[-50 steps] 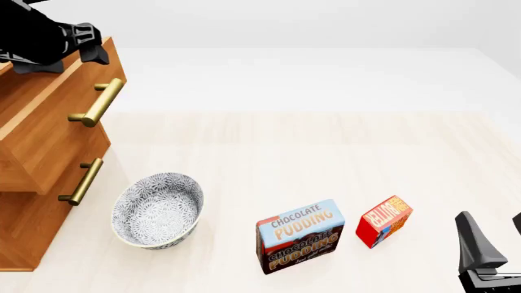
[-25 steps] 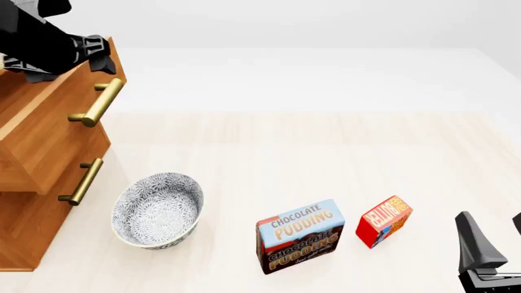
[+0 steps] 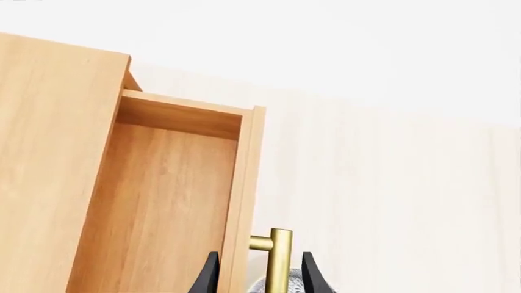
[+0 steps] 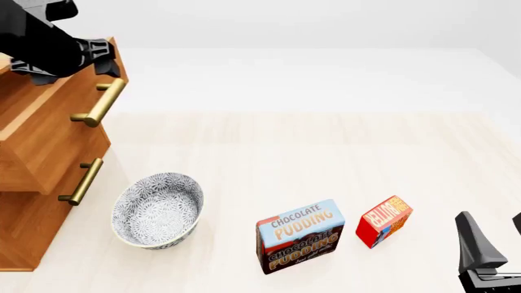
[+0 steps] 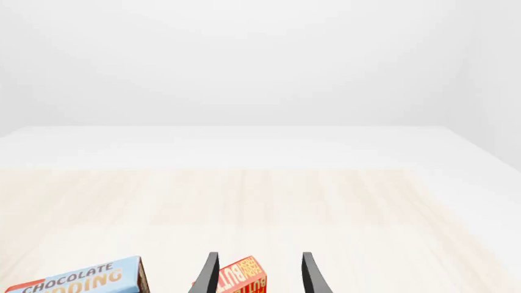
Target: Put the butter at the back in the top drawer of the cabinet and close it.
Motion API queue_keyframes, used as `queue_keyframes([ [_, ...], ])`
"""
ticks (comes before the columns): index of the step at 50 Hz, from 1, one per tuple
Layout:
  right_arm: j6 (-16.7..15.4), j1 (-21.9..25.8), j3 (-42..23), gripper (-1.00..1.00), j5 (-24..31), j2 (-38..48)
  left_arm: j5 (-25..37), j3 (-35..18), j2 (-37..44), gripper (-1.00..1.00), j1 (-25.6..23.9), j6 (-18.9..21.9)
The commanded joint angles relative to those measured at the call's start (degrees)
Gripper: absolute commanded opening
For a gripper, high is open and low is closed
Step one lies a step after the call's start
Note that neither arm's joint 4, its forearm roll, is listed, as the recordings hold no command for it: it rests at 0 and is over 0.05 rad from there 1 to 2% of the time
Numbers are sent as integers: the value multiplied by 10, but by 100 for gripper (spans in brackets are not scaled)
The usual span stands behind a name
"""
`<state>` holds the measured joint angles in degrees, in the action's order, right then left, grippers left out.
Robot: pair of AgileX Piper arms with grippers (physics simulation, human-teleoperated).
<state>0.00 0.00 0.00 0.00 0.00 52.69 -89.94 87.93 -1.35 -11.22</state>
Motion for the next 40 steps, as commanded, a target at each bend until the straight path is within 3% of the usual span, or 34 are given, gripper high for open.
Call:
queue_keyframes([
  [1, 0, 0, 0, 100, 0, 0, -1, 3, 1, 100, -11, 1],
  [40, 0, 0, 0, 100, 0, 0, -7, -21, 40, 100, -84, -20],
])
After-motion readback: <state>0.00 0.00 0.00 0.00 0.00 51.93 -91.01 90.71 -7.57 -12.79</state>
